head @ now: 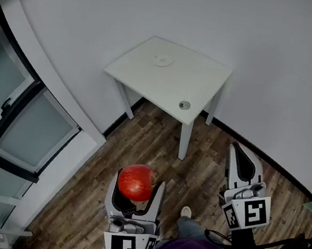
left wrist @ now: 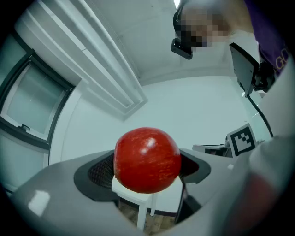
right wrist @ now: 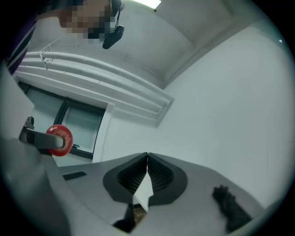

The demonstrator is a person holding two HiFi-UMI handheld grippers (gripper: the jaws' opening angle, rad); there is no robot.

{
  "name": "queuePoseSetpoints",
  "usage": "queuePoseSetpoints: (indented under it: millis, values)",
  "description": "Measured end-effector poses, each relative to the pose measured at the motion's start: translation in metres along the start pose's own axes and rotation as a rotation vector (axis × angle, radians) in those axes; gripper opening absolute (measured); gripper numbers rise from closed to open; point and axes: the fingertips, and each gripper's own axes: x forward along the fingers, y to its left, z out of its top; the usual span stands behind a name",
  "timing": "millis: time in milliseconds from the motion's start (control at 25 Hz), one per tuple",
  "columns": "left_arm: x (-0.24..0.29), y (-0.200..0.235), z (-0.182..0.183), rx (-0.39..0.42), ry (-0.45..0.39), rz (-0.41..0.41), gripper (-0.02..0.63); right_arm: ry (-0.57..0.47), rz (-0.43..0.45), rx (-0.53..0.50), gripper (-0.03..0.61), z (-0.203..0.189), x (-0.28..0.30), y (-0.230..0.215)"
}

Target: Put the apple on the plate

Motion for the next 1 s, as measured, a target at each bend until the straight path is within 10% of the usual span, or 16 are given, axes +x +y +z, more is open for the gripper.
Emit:
queuePoseSetpoints:
  millis: [1000]
  values:
    - [0.148, 0.025, -0.038, 0.007, 0.032, 0.048, 0.394, -0.006, 0.044, 0.035, 0.011, -0.041, 0.144, -0.061]
